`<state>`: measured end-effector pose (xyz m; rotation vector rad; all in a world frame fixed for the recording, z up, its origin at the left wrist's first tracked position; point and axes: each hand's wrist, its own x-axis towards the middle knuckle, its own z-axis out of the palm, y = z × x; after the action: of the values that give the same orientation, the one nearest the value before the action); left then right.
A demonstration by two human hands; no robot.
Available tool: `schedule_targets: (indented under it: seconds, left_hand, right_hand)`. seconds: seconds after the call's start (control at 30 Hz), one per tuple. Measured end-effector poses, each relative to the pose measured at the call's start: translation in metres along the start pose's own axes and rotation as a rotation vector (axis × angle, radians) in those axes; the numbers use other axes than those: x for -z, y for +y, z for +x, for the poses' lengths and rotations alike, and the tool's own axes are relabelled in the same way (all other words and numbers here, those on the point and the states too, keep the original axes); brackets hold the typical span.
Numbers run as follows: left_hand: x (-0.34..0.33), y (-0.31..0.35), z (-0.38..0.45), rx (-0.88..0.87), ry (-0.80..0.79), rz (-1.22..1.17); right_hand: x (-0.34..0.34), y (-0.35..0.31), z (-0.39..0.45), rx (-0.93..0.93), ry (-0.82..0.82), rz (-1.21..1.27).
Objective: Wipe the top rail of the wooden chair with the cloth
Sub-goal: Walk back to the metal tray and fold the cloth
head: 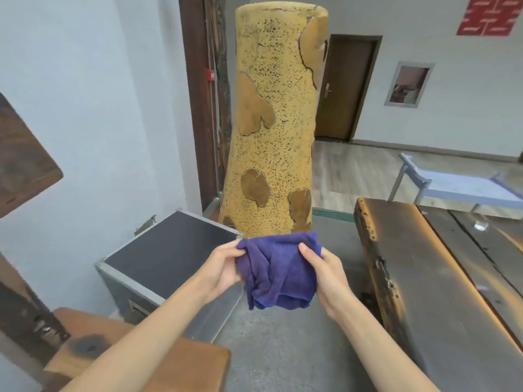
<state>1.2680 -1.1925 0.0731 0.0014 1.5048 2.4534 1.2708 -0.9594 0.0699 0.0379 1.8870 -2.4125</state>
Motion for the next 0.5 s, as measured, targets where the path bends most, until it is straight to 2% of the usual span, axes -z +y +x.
schedule_targets:
  seconds: [0.2, 0.3, 0.37, 0.5]
  left_hand:
    - [-0.086, -0.047, 0.096, -0.011, 0.132, 0.126]
    - [-0.117, -0.076, 0.133, 0.178, 0.201, 0.22]
    - [-0.131, -0.092, 0.154, 0.279, 0.132, 0.247]
    - [-0.154, -0.107, 0.196, 0.309, -0.048, 0.223]
  right_hand:
    - [0.105, -0.026, 0.043, 0.106, 0.09, -0.094]
    - [0.145, -0.027, 0.061, 0.111, 0.131, -0.087]
    - [0.168, -0.025, 0.072, 0.116, 0.134, -0.119]
    - [0.208, -0.022, 0.095, 0.106, 0.147, -0.142]
